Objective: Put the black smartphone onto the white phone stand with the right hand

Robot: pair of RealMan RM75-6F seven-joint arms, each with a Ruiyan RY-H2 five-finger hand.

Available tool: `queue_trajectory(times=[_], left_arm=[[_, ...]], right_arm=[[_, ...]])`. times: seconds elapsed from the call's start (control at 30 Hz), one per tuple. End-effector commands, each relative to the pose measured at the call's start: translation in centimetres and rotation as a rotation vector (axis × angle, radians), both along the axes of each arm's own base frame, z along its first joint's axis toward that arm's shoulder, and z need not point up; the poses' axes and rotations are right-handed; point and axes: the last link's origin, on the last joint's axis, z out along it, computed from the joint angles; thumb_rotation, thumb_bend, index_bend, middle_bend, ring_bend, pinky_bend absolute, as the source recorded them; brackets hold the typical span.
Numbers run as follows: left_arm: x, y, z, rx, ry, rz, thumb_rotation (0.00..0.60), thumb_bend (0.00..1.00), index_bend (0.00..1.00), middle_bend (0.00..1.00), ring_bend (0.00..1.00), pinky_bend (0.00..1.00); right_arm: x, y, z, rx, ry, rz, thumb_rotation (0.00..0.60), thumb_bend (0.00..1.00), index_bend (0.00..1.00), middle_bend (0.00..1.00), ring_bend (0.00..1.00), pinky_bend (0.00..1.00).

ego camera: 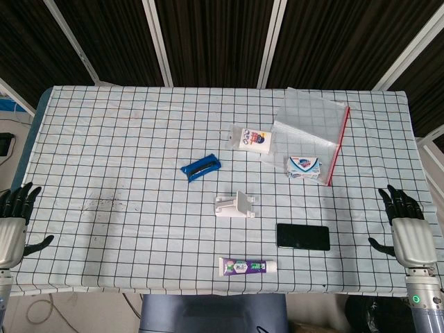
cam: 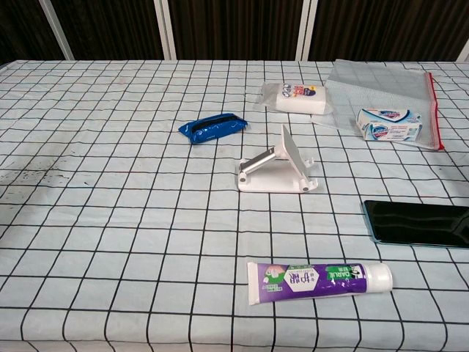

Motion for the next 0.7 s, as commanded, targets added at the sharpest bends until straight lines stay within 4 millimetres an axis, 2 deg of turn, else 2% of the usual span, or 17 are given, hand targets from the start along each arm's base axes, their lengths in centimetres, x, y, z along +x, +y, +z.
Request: queue_trajectory(times=[0.03,0.3,0.4,0.53,0.7], left_arm=[[0.0,0.0,0.0,0.002,-0.001,0.001,0.6,0.0,0.0,0.0,0.0,0.0],[0.1,0.2,0.0,0.004,-0.002,-0.003,0.6,0.0,0.0,0.0,0.0,0.0],[0.1,0.2,0.0,0.006,-0.005,-0.003,0.6,0.0,0.0,0.0,0.0,0.0],[0.0,0.4,-0.1,-0.001,-0.01,-0.001,0.6,0.0,0.0,0.0,0.0,0.0],[-0.2,0.6,0.0,-0.013,-0.004,-0.004,0.6,0.0,0.0,0.0,0.0,0.0]], right_arm=[[0.4,0.1,-0.1,0.007,-0.007,0.008,0.6,0.02,0.0,0.0,0.0,0.12],[3.2,0.3,-2.3,0.102,-0.011,0.054,0.6,0.03,0.0,0.02,0.0,0.12],[4.7,0.1,-3.9,0.158,-0.017,0.068,0.6,0.05,0.02,0.1,0.05,0.13],[6.3,-0.3,-6.0,0.223,-0.022,0.059,0.6,0.1,0.12,0.2,0.14,0.14],[7.3,-1.1,-8.3,0.267,-0.032,0.027,0.6,0.12,0.17,0.24,0.18,0.14]])
